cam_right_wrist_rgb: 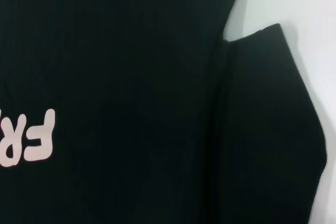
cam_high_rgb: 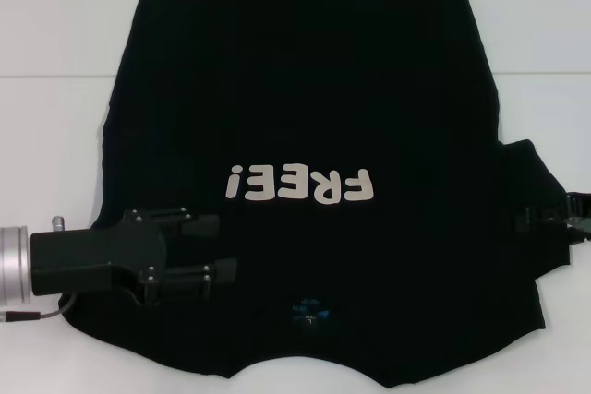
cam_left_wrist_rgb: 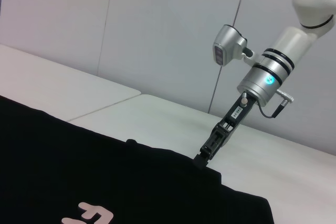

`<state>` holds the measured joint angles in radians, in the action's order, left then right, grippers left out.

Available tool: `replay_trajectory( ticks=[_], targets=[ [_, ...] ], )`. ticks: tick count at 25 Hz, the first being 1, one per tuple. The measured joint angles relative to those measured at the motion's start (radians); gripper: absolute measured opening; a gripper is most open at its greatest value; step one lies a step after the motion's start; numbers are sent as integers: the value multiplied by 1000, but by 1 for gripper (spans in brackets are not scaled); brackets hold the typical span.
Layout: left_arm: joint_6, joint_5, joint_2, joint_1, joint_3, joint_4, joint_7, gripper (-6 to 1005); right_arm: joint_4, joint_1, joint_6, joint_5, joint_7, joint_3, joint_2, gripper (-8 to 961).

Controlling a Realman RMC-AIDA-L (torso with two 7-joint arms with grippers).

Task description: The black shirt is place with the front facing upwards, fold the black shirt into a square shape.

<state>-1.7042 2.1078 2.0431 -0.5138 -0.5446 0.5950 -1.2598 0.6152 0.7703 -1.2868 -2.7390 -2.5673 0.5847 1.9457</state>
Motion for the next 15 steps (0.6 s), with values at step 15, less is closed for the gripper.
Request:
replay_trajectory(
  ticks=[15],
  targets=[
    [2,-2,2,-2,0,0,0,706,-6,5,3,17,13,5,-7,880]
  ],
)
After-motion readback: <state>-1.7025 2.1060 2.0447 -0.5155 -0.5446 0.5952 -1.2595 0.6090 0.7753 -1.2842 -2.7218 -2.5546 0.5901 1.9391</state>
